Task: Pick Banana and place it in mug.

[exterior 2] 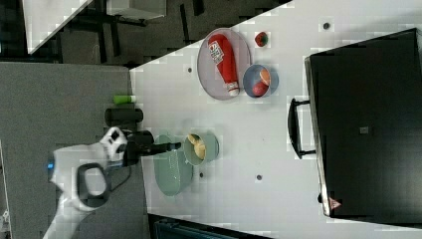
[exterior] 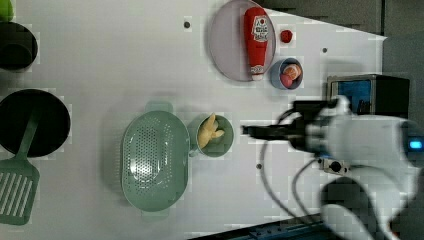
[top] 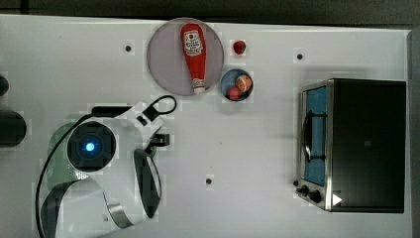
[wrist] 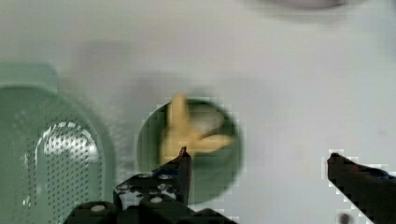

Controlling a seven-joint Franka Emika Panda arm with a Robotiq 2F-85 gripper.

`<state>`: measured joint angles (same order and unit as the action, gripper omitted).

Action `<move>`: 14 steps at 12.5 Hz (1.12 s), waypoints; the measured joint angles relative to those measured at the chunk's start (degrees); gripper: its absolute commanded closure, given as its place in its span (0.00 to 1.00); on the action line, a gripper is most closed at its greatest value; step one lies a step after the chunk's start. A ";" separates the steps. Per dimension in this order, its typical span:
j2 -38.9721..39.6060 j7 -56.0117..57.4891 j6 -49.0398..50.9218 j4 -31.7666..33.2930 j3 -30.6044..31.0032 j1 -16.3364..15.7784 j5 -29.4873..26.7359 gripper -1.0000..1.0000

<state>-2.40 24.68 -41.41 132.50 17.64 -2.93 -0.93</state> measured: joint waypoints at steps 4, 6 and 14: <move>-11.94 -0.11 13.64 -7.83 -9.76 1.88 -0.21 0.00; -16.09 -0.13 15.15 -9.62 -15.60 2.63 0.16 0.00; -13.74 -12.55 32.90 -16.90 -24.20 3.71 1.92 0.00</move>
<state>-16.14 12.13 -8.50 115.60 -6.56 0.79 0.99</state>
